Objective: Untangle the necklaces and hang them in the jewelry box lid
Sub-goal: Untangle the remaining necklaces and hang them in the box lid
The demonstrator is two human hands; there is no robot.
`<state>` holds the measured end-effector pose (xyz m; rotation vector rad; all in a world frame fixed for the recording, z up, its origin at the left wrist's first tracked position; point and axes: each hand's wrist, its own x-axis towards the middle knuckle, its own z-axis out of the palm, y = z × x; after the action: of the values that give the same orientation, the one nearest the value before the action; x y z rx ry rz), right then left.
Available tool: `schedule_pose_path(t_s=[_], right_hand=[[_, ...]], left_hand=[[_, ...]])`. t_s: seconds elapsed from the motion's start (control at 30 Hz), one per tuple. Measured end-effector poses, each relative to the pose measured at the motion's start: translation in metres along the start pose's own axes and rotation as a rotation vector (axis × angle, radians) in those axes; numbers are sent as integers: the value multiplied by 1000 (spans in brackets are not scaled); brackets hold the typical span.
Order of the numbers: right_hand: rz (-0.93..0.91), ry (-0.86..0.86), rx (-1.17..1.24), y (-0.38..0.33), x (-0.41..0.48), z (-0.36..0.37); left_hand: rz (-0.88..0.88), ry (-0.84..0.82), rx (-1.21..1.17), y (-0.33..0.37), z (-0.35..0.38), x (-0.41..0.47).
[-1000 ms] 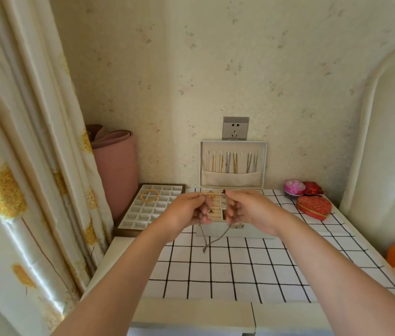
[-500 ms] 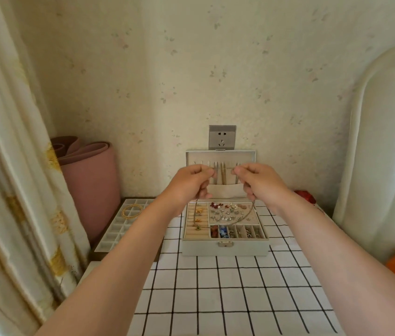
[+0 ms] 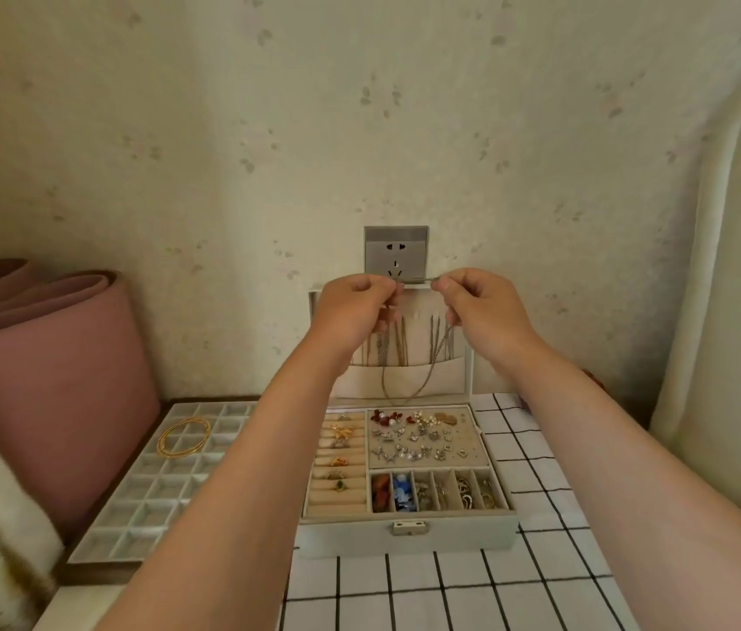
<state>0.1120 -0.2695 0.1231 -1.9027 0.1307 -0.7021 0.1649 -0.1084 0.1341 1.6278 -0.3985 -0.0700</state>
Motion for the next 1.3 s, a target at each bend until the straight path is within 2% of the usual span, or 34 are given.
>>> schedule_pose_path(t_s=[0.13,0.27,0.6,0.8,1.0,1.1,1.2,1.3], right_hand=[[1,1,-38,21,14,11],[-2,8,-130,47,17,17],[-5,344,-257,62,25,39],[51,366,-353,63,28,43],[135,121,-500,69,14,33],[173,-73,-527,68,8,29],[304,-310,-375,65,-2,29],[429,-467,-180,58,-14,28]], left_hand=[[-14,5,6,-24,7,19],[6,39,161,-54,12,29],[91,343,279,-79,40,40],[63,323,357,-81,44,44],[23,189,516,-88,35,37],[49,14,510,-88,28,33],[50,-187,468,-80,24,27],[87,-264,546,-72,20,24]])
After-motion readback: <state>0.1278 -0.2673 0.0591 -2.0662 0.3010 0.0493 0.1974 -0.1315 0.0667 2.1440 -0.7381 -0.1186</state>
